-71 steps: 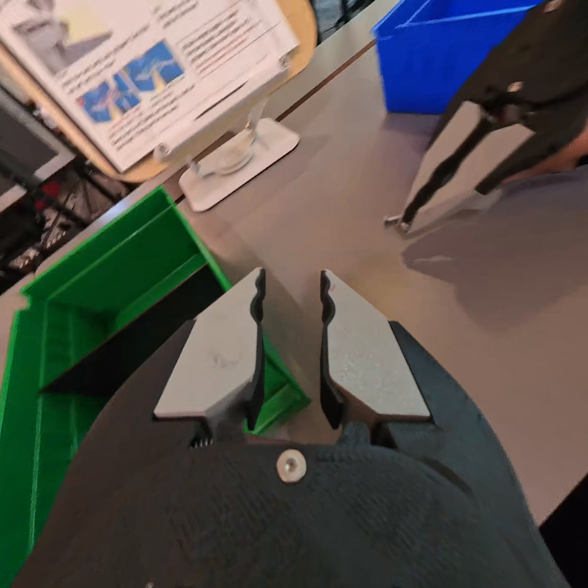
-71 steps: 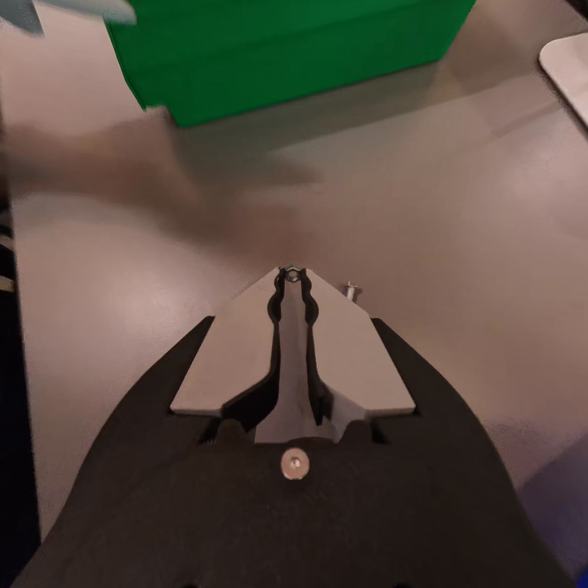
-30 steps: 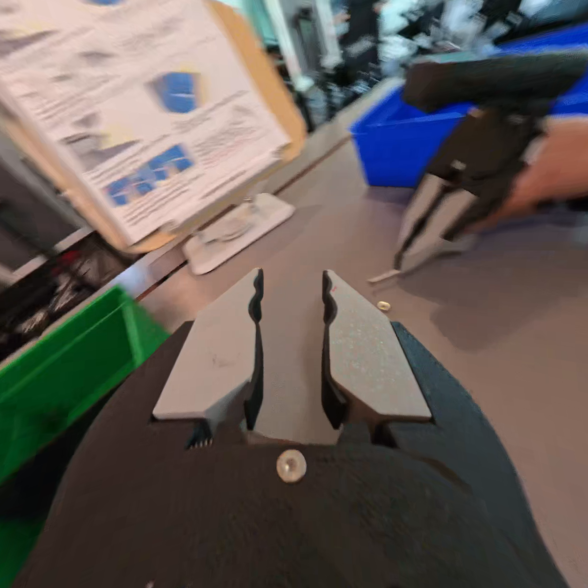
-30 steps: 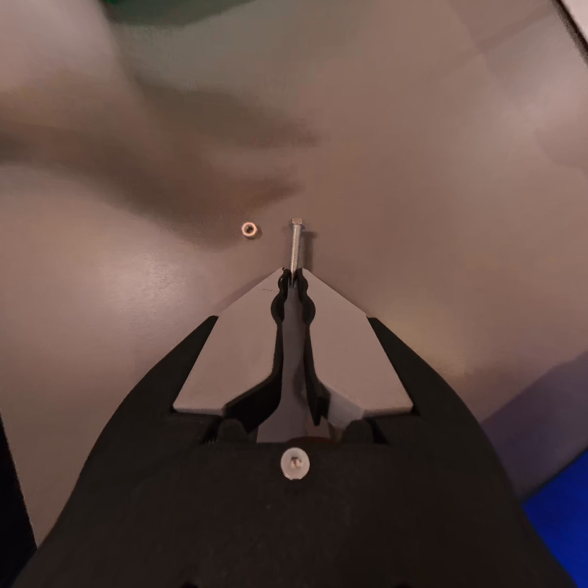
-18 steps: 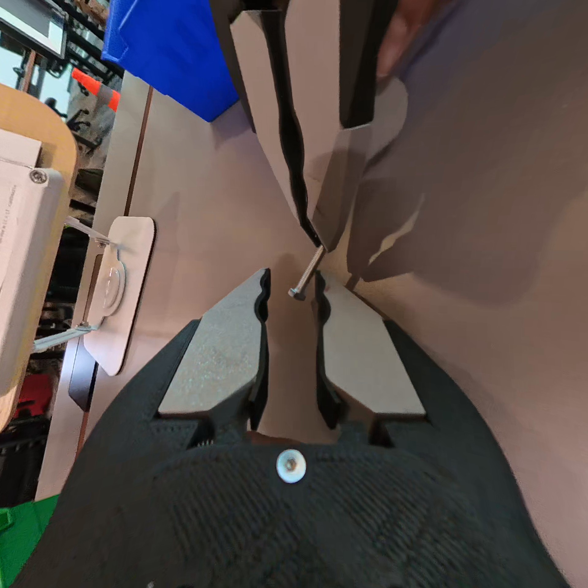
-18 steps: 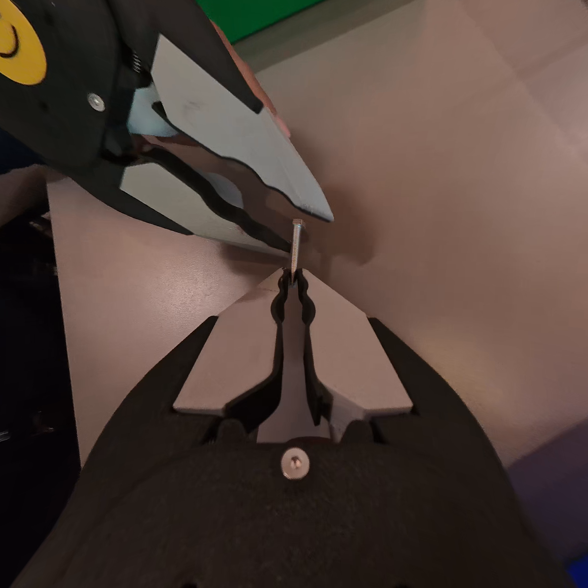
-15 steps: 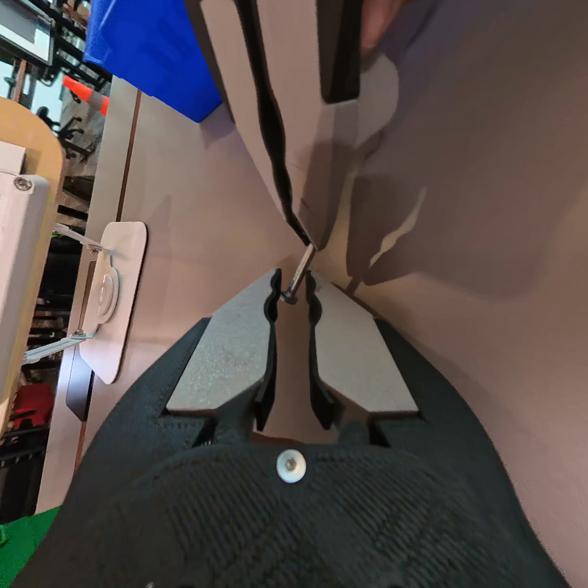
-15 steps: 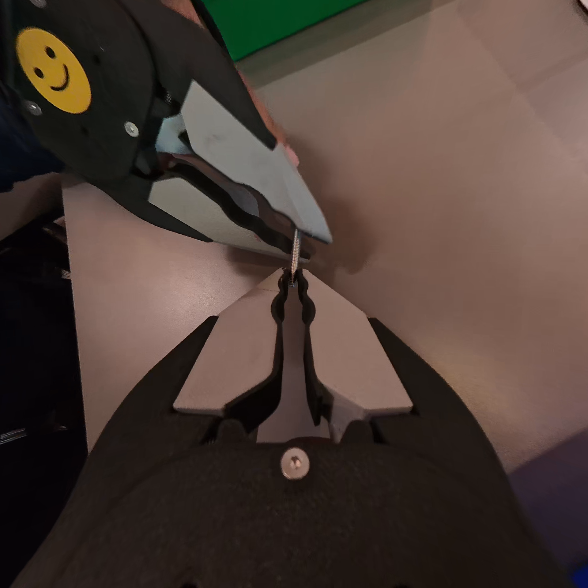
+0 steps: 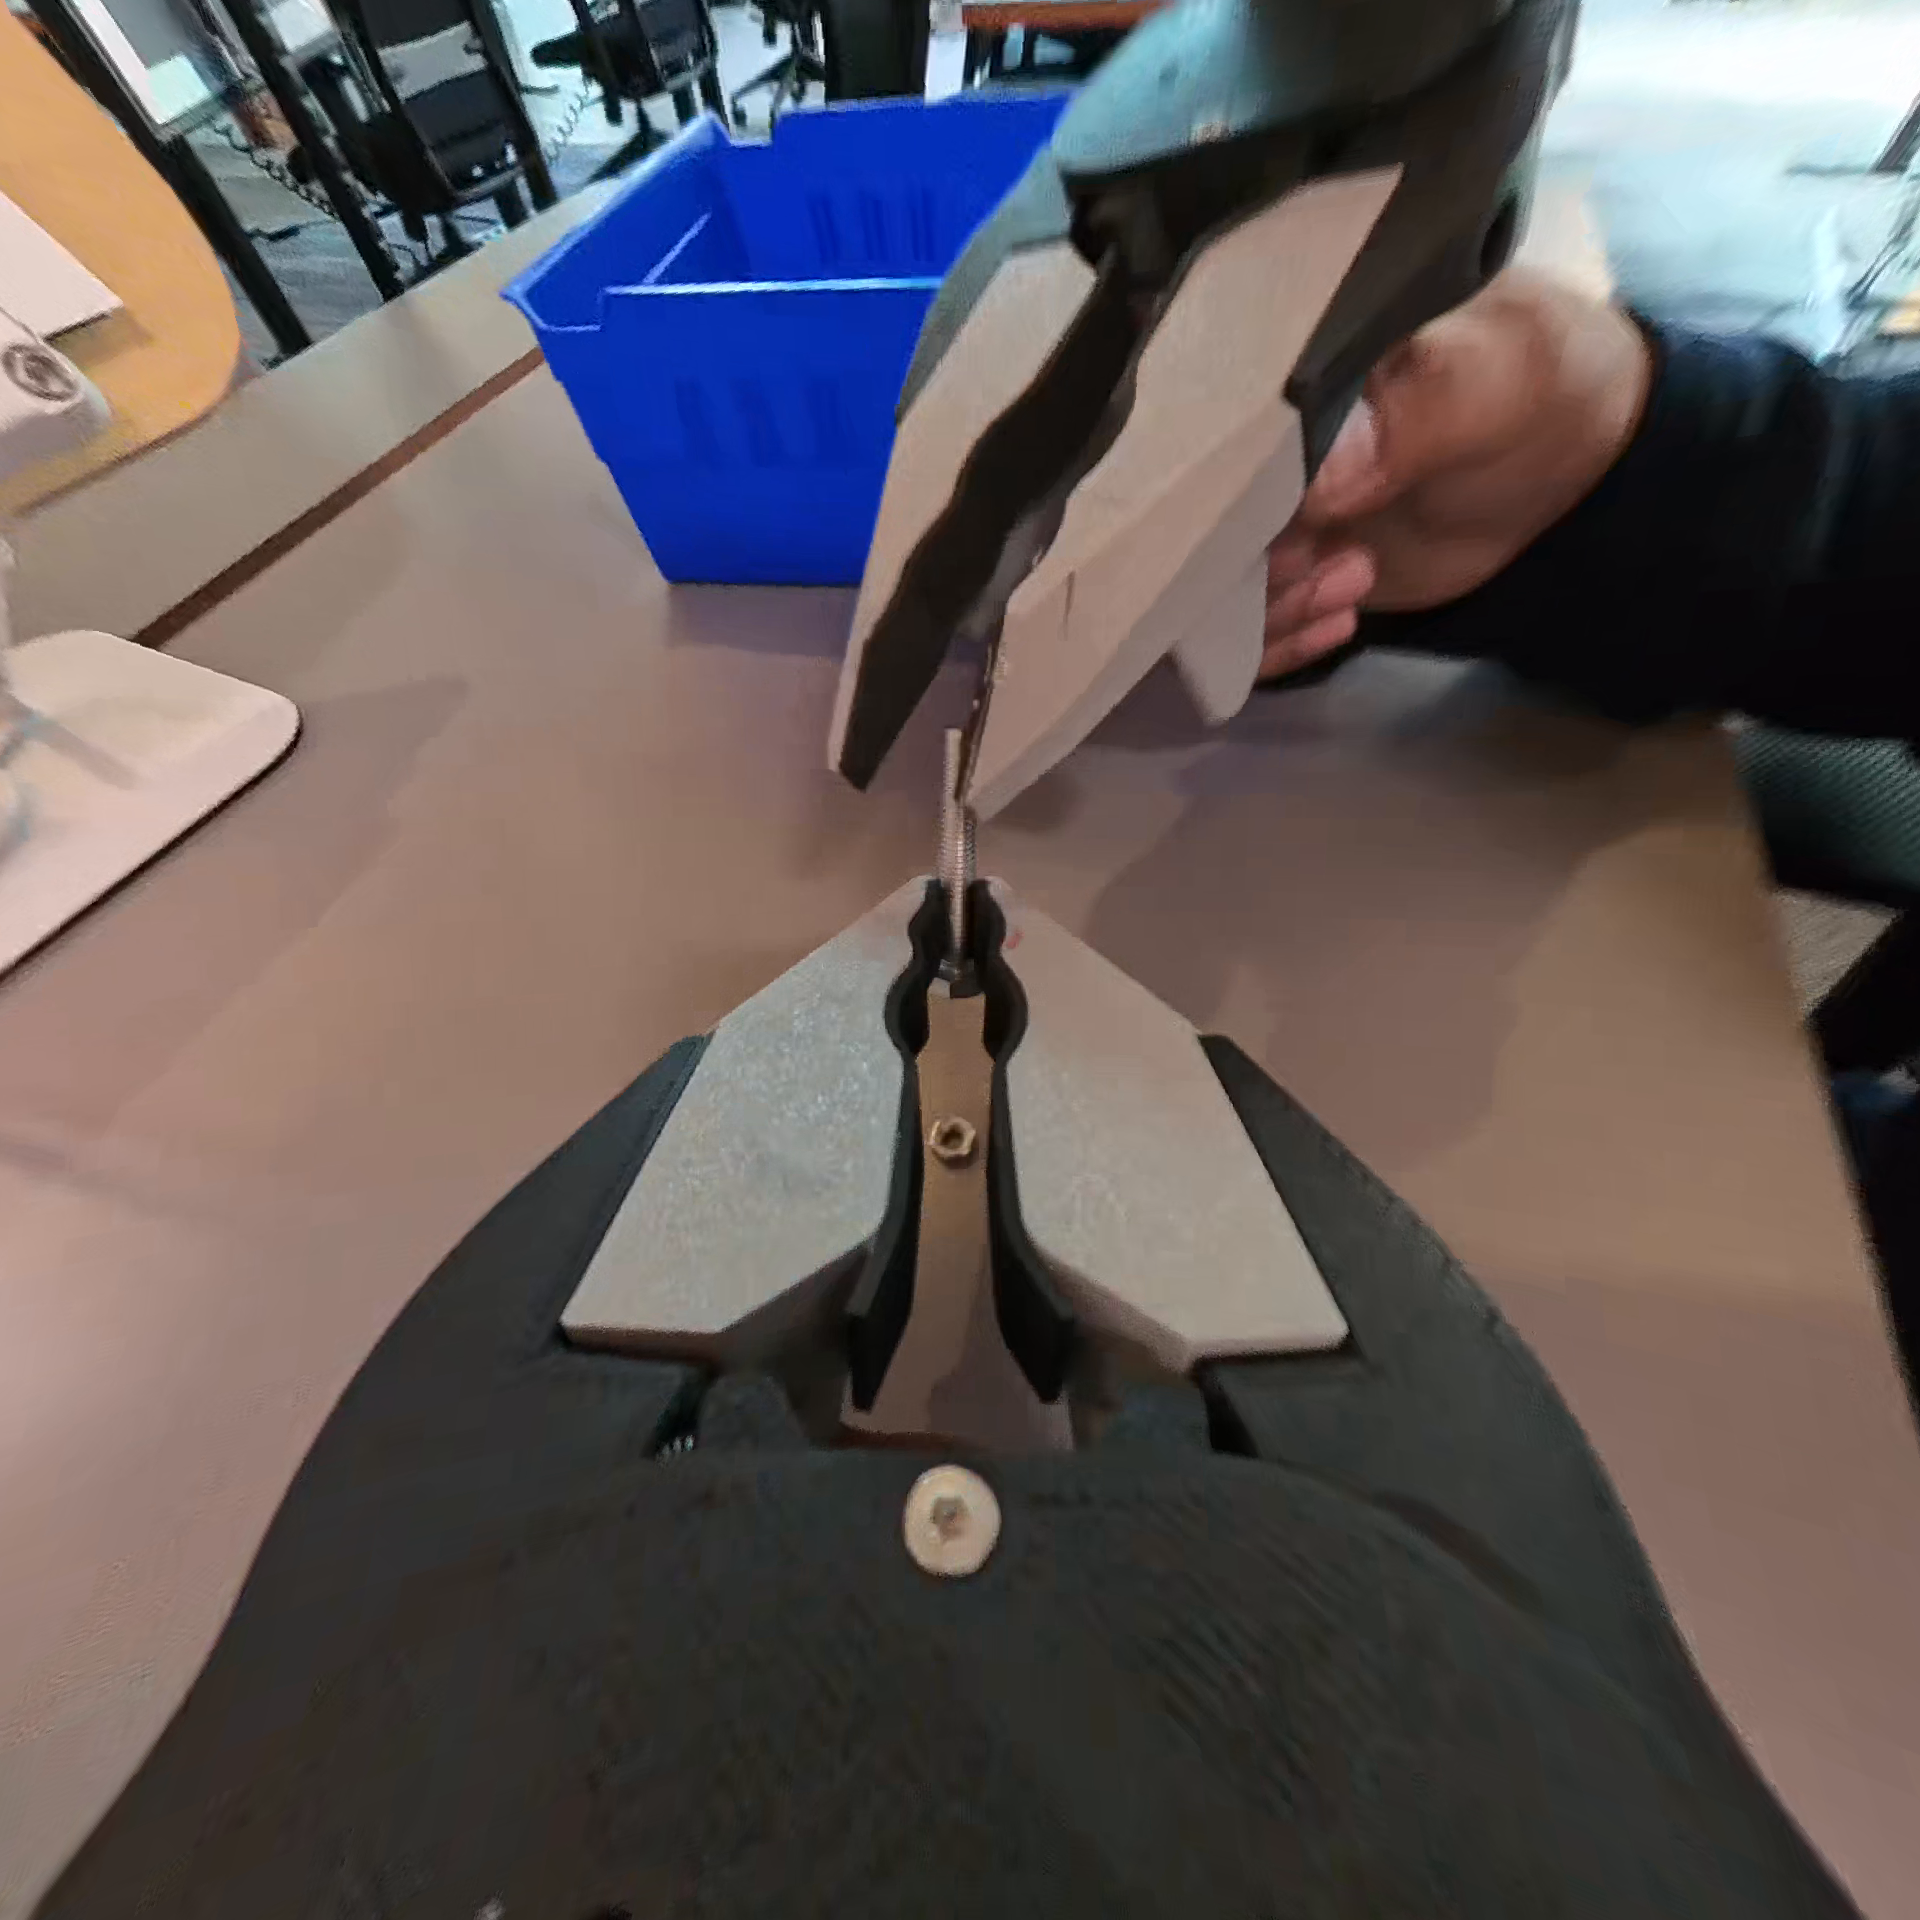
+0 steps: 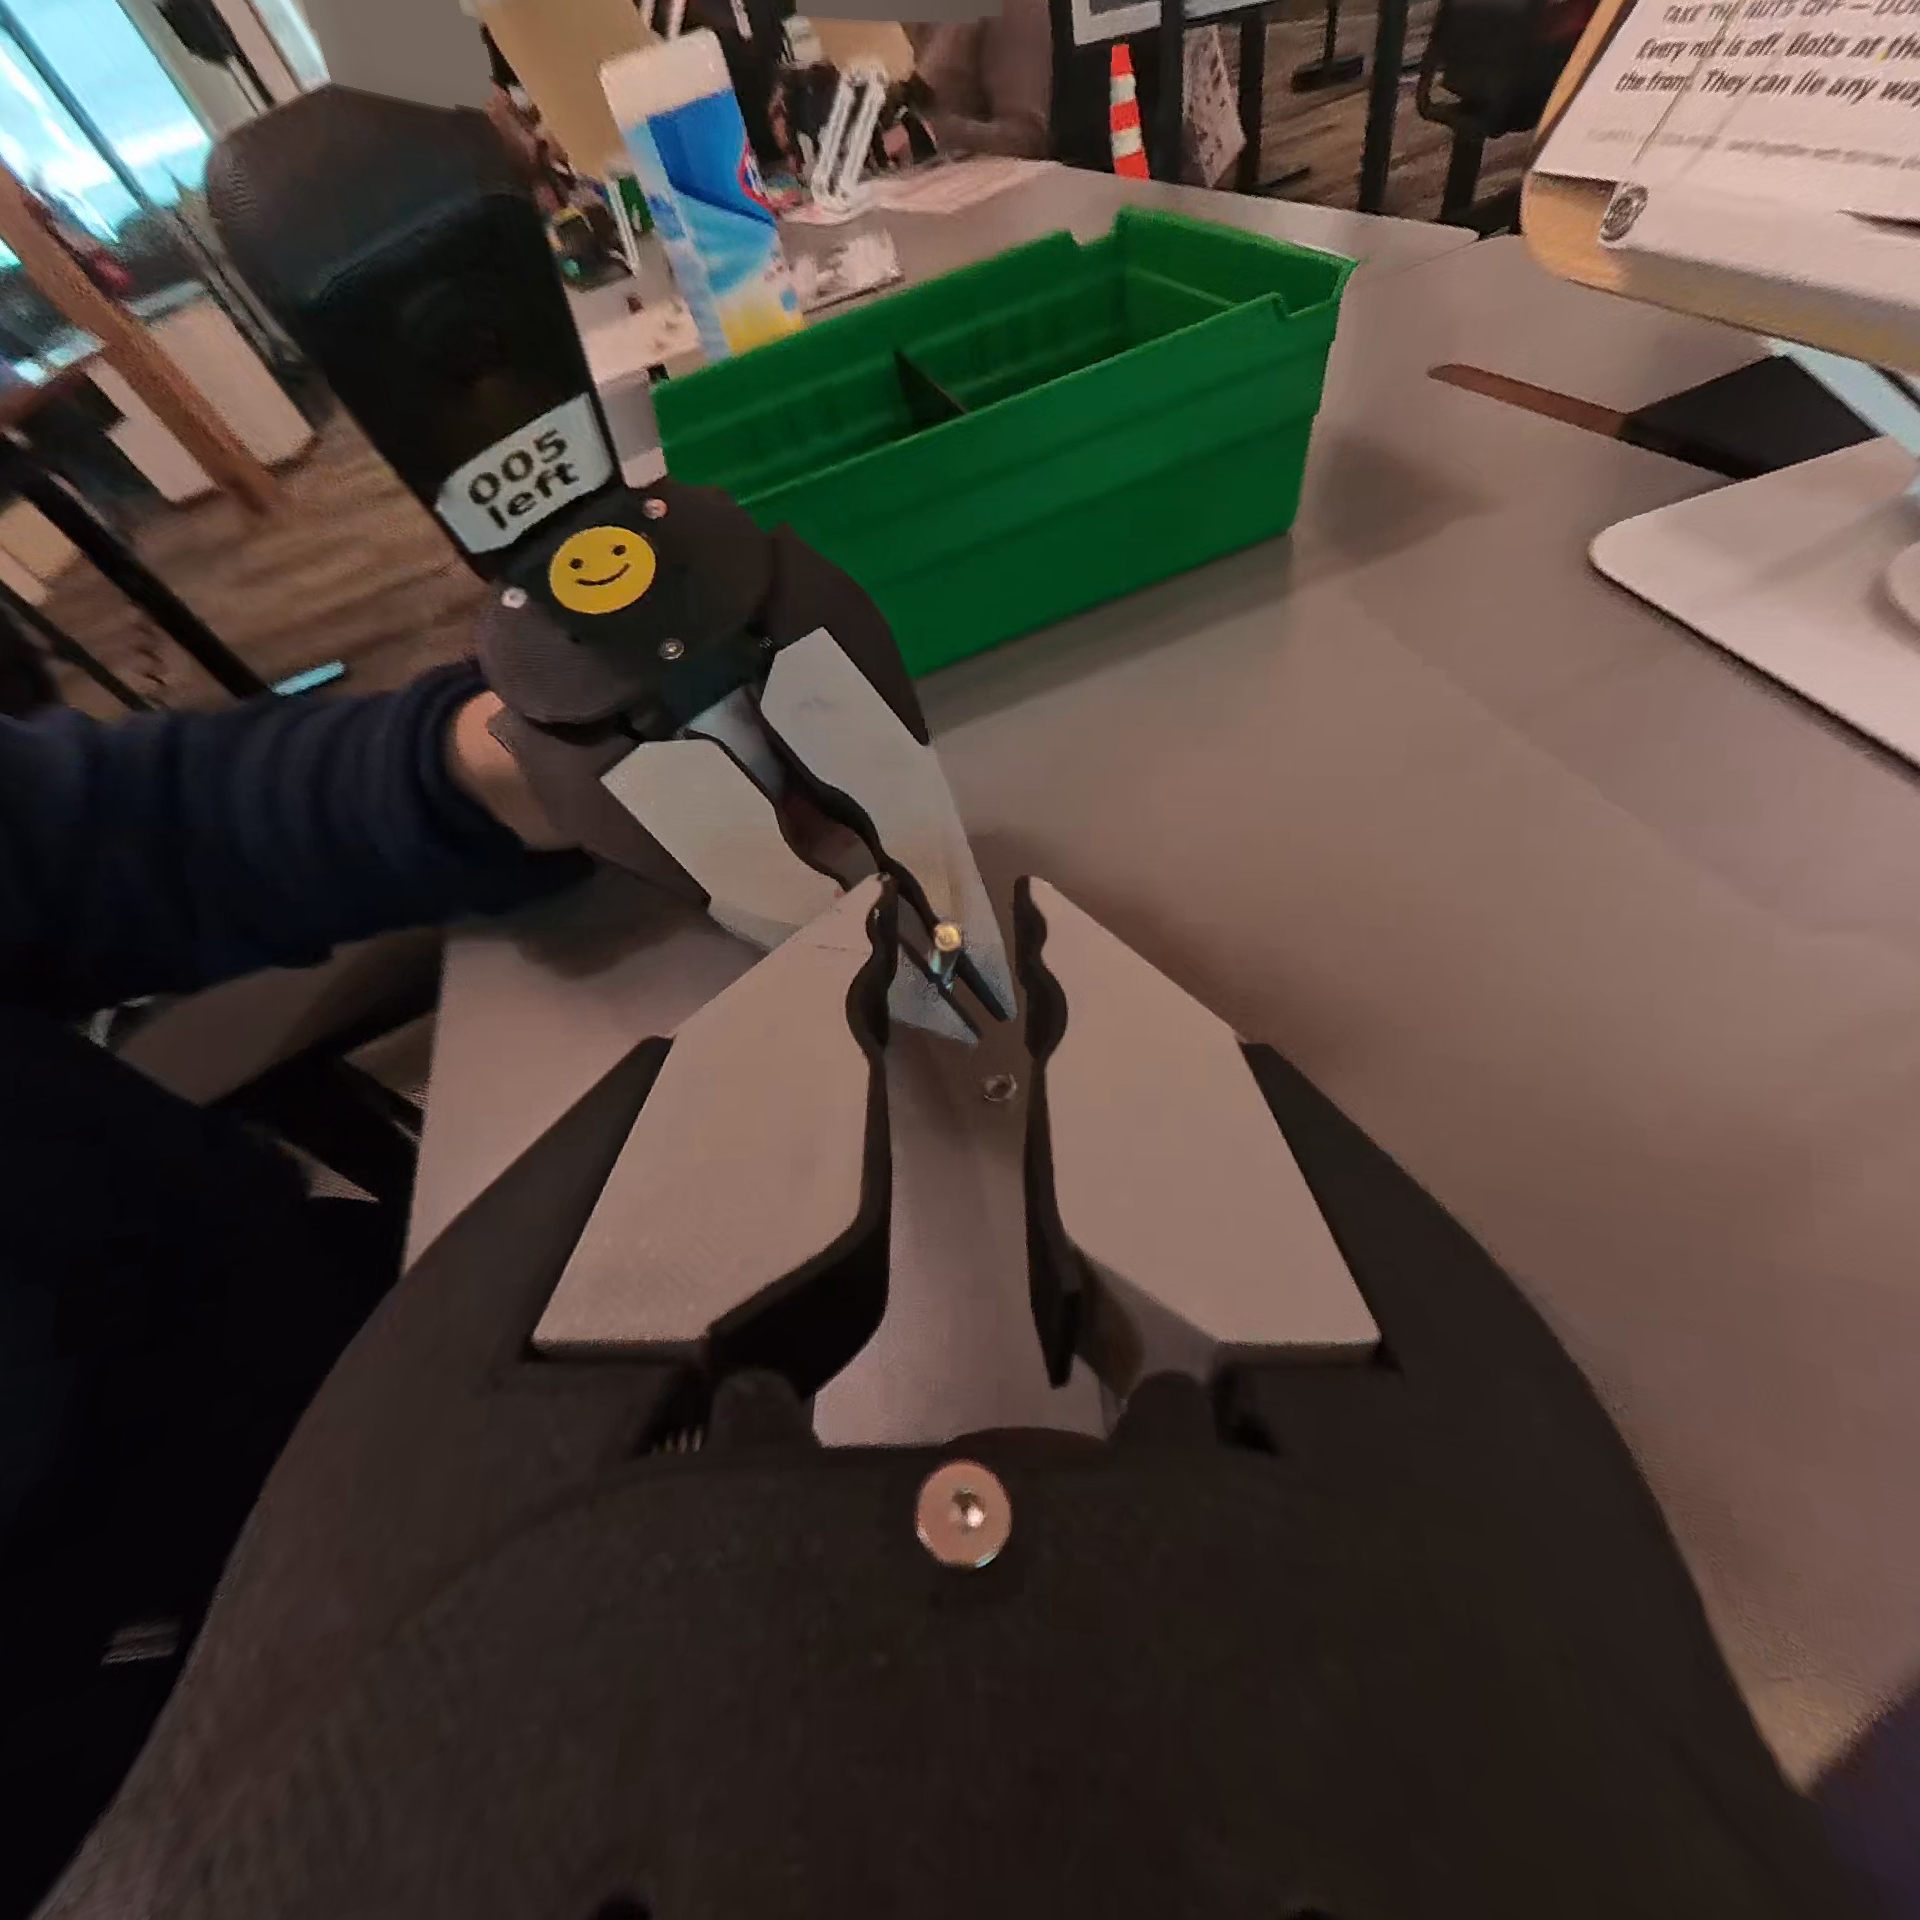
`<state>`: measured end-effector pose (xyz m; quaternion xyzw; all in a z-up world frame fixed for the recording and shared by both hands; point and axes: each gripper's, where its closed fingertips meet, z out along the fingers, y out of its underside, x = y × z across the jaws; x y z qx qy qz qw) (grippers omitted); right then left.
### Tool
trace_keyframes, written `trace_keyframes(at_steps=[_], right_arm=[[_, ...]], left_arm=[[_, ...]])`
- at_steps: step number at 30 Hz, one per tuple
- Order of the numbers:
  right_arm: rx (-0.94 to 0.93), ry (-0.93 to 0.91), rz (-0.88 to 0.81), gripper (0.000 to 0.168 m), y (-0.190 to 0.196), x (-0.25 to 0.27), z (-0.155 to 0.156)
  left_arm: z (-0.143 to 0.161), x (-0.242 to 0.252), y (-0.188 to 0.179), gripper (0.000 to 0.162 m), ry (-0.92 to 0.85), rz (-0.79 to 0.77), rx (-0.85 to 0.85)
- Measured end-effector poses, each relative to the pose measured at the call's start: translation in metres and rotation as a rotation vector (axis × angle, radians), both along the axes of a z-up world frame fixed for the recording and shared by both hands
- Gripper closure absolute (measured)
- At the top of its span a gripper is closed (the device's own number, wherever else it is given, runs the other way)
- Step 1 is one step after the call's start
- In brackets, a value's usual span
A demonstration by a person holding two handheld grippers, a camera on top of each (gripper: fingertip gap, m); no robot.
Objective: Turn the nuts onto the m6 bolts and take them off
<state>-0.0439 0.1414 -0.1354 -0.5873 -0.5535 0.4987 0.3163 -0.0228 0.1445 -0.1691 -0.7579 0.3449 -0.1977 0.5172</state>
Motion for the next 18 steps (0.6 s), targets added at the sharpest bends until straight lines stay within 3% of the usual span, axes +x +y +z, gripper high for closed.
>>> trace_keyframes(at_steps=[3,5,13,16,18], right_arm=[[-0.047,-0.015,0.008,0.154,-0.001,-0.003,-0.005],[-0.066,0.009,0.021,0.166,-0.004,-0.005,-0.001],[-0.138,-0.011,0.011,0.166,-0.002,-0.011,-0.006],[-0.146,-0.033,-0.001,0.166,0.000,-0.012,-0.012],[-0.183,-0.015,0.025,0.166,-0.003,-0.012,-0.008]], left_arm=[[0.009,-0.002,0.001,0.159,-0.087,0.016,-0.015],[0.010,-0.003,0.002,0.159,-0.110,0.023,-0.029],[0.004,-0.004,0.000,0.158,-0.184,0.021,-0.141],[0.000,-0.001,-0.003,0.145,-0.191,0.003,-0.184],[0.002,-0.003,-0.002,0.157,-0.203,0.006,-0.173]])
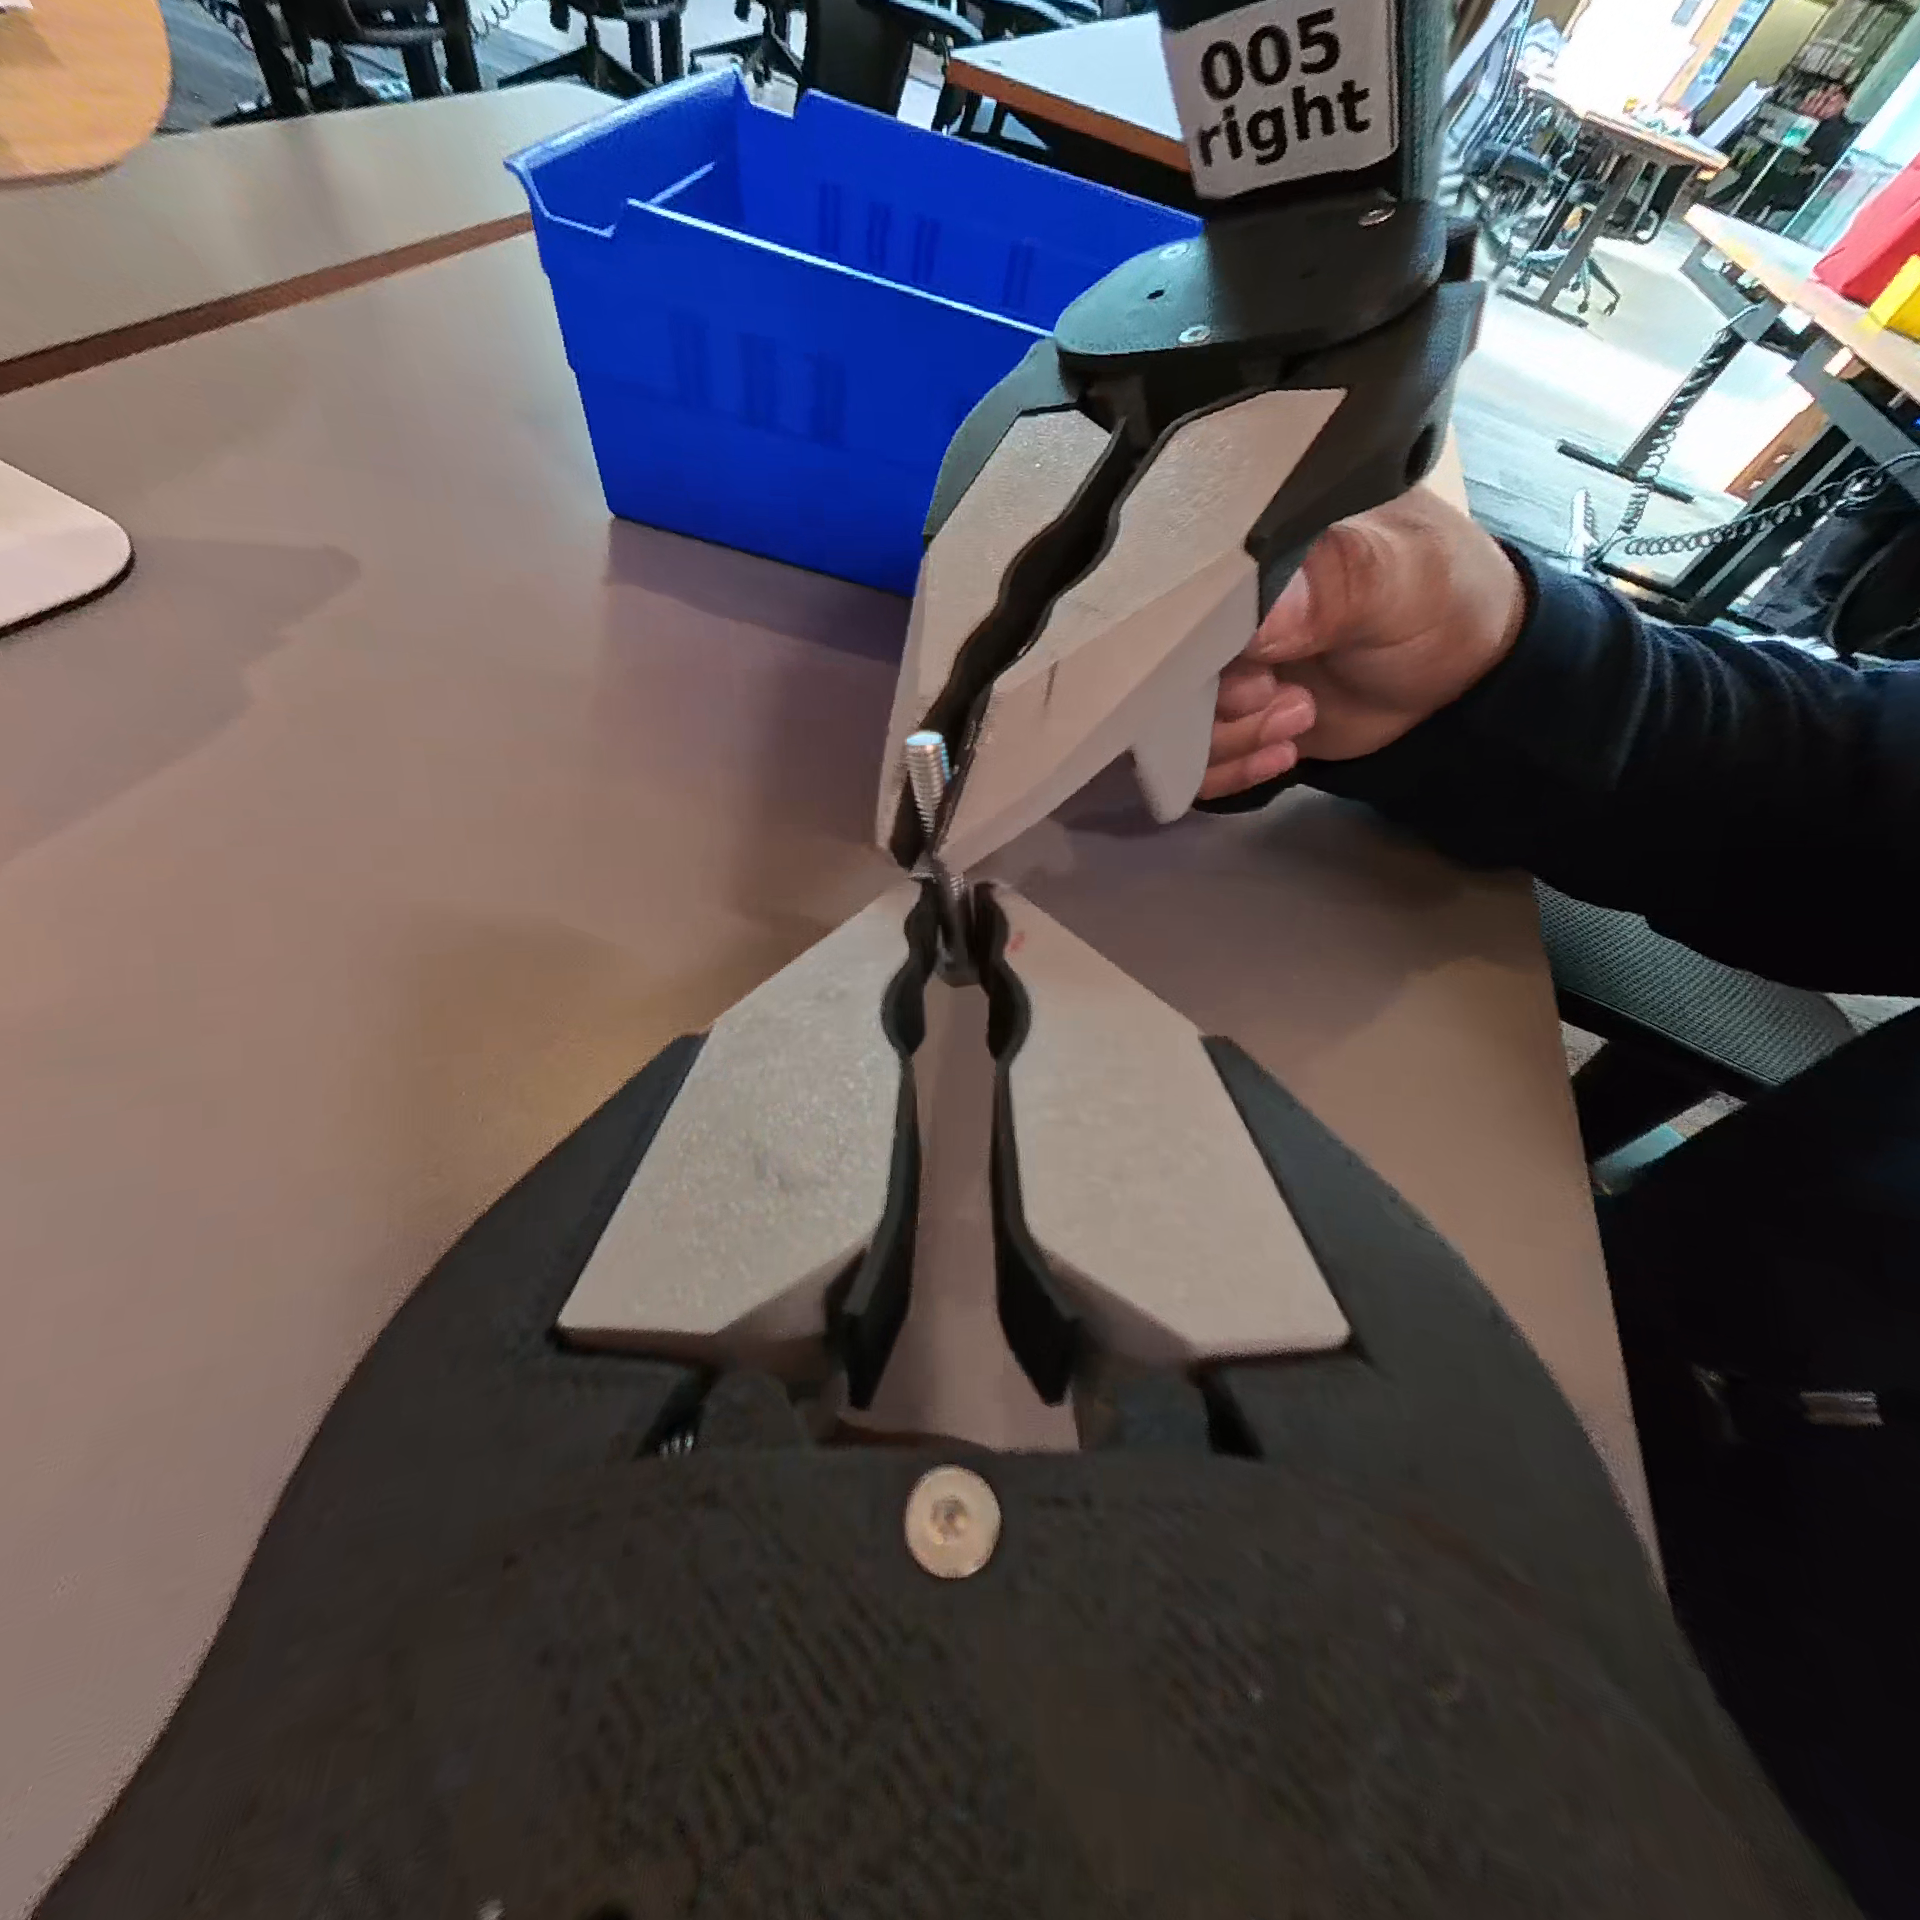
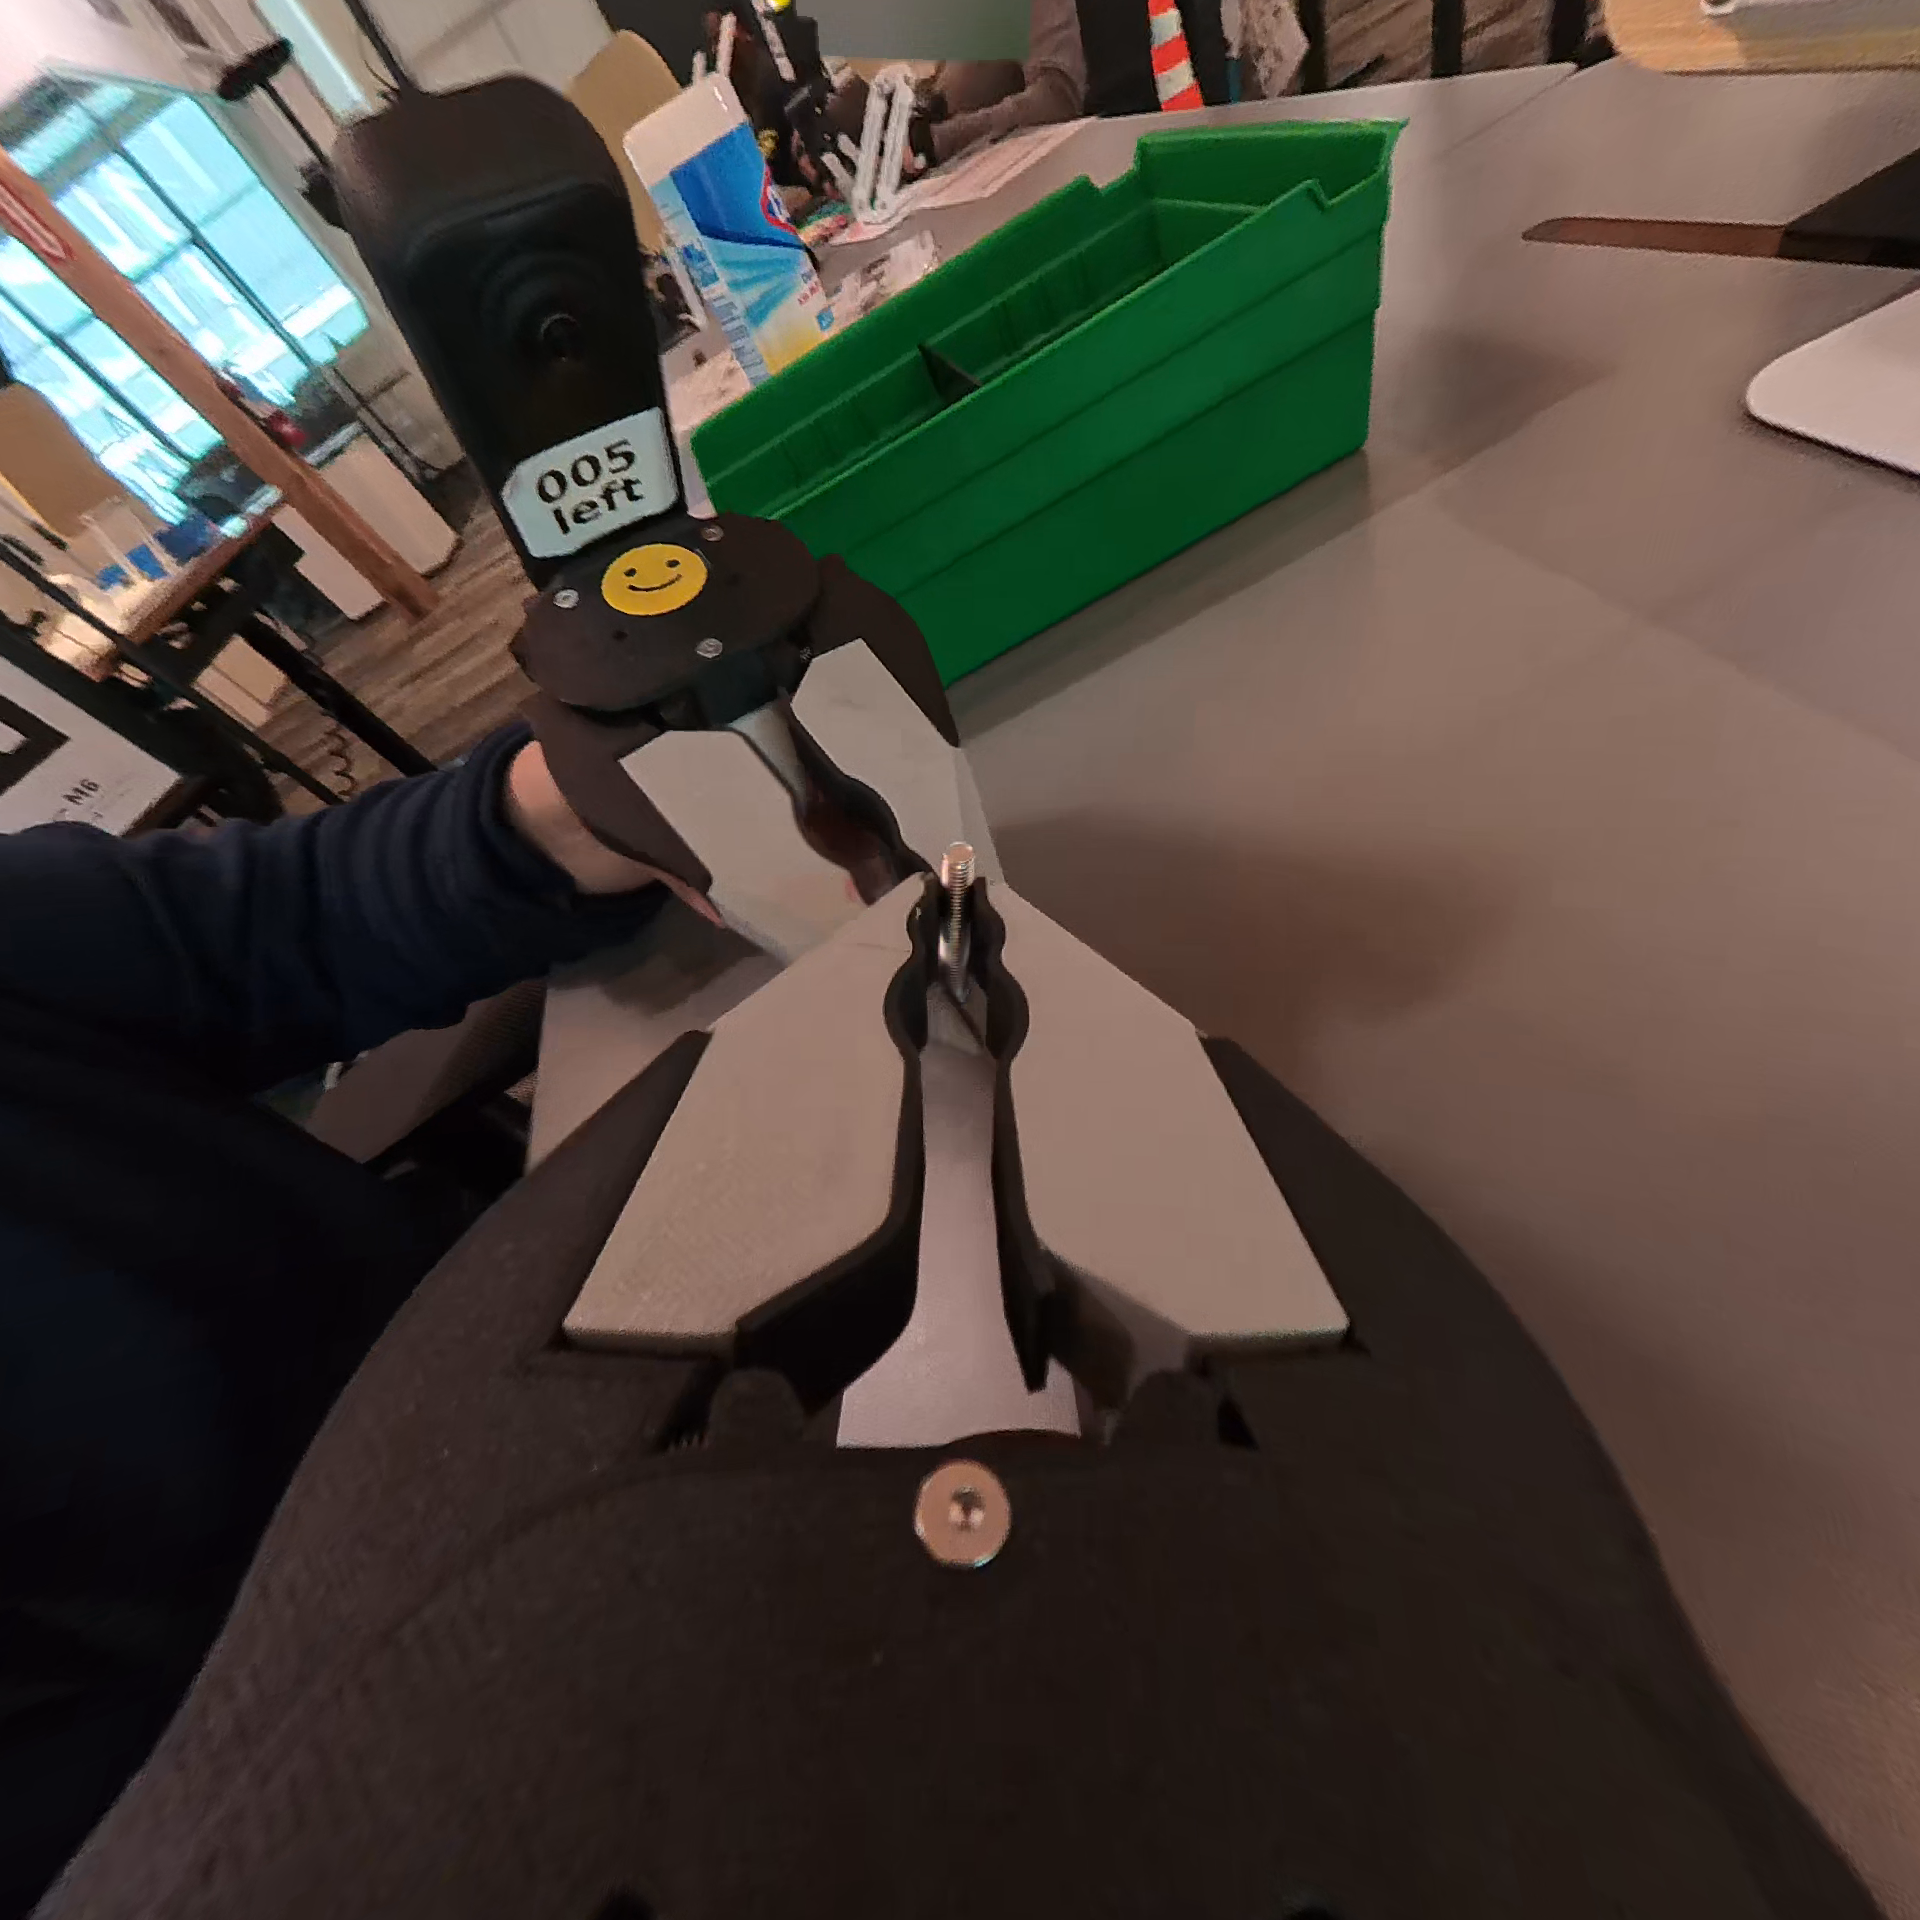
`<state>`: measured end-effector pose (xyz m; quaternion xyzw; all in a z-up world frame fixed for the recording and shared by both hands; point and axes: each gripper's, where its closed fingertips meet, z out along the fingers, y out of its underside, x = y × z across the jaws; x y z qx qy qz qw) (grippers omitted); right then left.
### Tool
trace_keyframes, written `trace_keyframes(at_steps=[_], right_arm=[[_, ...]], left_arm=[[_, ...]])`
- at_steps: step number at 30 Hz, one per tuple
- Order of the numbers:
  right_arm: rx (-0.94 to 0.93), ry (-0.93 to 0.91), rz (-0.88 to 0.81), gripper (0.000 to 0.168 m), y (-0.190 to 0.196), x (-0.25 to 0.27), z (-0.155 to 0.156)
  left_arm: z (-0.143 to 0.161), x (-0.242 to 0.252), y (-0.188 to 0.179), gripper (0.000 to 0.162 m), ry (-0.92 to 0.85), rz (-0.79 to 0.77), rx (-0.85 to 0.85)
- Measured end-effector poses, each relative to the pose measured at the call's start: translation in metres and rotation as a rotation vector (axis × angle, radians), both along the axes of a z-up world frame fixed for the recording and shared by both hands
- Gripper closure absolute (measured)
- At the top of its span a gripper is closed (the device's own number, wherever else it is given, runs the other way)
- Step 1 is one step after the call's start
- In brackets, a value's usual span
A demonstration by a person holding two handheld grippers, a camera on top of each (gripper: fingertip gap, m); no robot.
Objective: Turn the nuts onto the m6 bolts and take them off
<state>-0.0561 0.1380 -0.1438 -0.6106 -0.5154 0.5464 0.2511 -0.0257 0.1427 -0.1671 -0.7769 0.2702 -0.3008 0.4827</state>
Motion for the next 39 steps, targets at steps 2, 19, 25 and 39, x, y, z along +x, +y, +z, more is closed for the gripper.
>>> trace_keyframes(at_steps=[2,19,25,39], right_arm=[[-0.015,0.015,-0.003,0.166,0.000,-0.001,0.003],[-0.037,0.094,-0.026,0.166,0.002,-0.007,0.012],[-0.031,0.101,-0.013,0.166,0.000,-0.006,0.013],[-0.065,0.089,0.030,0.166,-0.006,-0.004,0.011]], left_arm=[[0.002,-0.002,0.000,0.158,-0.031,0.001,-0.018],[0.011,-0.001,-0.002,0.158,-0.241,-0.001,-0.166],[0.009,0.000,-0.003,0.158,-0.216,-0.008,-0.159],[0.014,0.000,-0.004,0.159,-0.179,-0.016,-0.097]])
